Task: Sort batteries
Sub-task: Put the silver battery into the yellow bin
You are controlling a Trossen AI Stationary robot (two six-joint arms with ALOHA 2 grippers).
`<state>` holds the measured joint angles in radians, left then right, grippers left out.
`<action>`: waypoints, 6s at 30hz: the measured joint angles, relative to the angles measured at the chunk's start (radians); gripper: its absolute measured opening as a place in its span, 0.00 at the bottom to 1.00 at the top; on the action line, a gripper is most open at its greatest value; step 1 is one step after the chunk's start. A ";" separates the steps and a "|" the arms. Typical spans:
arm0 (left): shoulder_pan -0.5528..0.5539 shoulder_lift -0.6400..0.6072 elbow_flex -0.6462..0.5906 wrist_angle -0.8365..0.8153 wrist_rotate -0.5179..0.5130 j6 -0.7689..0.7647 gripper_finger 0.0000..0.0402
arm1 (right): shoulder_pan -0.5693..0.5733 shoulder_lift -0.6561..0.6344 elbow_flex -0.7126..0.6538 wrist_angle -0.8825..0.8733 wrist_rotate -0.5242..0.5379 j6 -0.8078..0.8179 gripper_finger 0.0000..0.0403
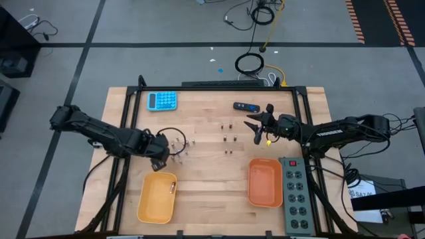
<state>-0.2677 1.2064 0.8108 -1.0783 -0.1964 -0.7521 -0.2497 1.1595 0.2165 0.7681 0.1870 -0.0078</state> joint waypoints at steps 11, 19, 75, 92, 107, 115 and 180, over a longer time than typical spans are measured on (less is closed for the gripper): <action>0.041 0.000 -0.113 0.118 0.039 -0.053 0.59 | 0.000 0.000 0.000 0.000 0.000 0.000 0.36; 0.067 0.000 -0.199 0.224 0.022 -0.044 0.59 | 0.000 0.000 0.000 0.001 -0.001 0.000 0.36; 0.058 -0.304 -0.022 0.359 0.247 -0.089 0.13 | 0.003 0.000 0.000 -0.012 -0.001 0.018 0.36; -0.117 0.040 -0.148 0.613 0.644 -0.525 0.13 | 0.003 0.000 0.000 -0.032 -0.001 0.027 0.36; -0.189 0.094 -0.029 0.540 0.660 -0.551 0.47 | 0.003 0.000 0.000 -0.009 -0.001 0.019 0.36; -0.135 0.021 0.114 0.049 0.196 -0.365 0.45 | 0.009 0.000 0.000 -0.023 -0.004 0.040 0.36; 0.203 0.037 -0.323 0.689 -0.097 0.261 0.13 | 0.024 0.000 0.000 -0.039 0.001 0.021 0.36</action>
<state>-0.0647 1.2430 0.4877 -0.3897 -0.2939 -0.4908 -0.2253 1.1599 0.2169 0.7288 0.1875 0.0131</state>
